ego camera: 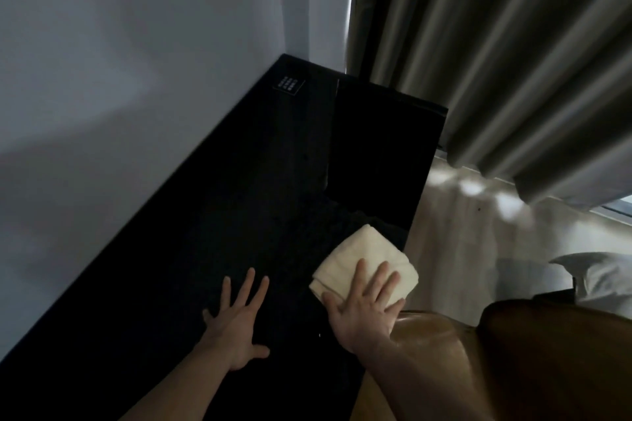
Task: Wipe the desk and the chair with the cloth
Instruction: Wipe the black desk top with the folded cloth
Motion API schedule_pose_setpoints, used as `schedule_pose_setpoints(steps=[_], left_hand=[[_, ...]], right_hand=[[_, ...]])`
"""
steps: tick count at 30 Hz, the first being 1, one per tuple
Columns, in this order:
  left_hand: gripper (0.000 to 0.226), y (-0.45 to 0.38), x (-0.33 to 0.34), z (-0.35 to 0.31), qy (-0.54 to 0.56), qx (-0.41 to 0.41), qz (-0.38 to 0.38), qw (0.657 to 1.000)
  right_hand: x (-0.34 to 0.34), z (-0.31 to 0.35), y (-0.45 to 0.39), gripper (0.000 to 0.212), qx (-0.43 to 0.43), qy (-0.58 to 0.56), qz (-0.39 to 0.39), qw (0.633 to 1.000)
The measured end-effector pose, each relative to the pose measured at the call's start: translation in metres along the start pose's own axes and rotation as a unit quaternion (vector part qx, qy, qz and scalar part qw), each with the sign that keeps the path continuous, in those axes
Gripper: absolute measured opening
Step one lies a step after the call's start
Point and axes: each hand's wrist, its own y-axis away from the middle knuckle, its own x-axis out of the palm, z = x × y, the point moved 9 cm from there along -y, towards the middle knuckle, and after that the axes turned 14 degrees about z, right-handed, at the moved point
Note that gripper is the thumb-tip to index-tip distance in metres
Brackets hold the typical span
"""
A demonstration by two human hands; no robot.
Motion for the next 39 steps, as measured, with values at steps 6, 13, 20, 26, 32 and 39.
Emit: schedule_pose_setpoints(steps=[6, 13, 20, 26, 32, 39], left_hand=[[0.132, -0.005, 0.003, 0.000, -0.010, -0.001, 0.013, 1.000], [0.132, -0.004, 0.002, -0.001, -0.006, -0.013, 0.023, 1.000], [0.134, 0.003, -0.001, -0.004, 0.005, -0.005, -0.024, 1.000], [0.108, 0.002, 0.001, -0.011, 0.042, -0.019, -0.164, 0.985], [0.079, -0.008, -0.034, -0.031, -0.066, 0.015, -0.307, 0.949], [0.073, -0.045, -0.117, -0.056, -0.057, 0.016, -0.328, 0.943]], right_hand=[[-0.005, 0.003, 0.000, 0.097, 0.005, -0.004, -0.061, 0.998], [-0.005, 0.001, 0.003, 0.096, 0.005, -0.004, -0.087, 0.996], [-0.008, 0.001, 0.004, 0.097, 0.013, -0.012, -0.109, 0.994], [-0.007, 0.001, 0.004, 0.097, 0.015, -0.017, -0.125, 0.992], [-0.012, -0.003, -0.003, 0.097, 0.025, -0.028, -0.145, 0.989], [-0.060, -0.015, -0.052, 0.098, 0.023, -0.042, -0.174, 0.984]])
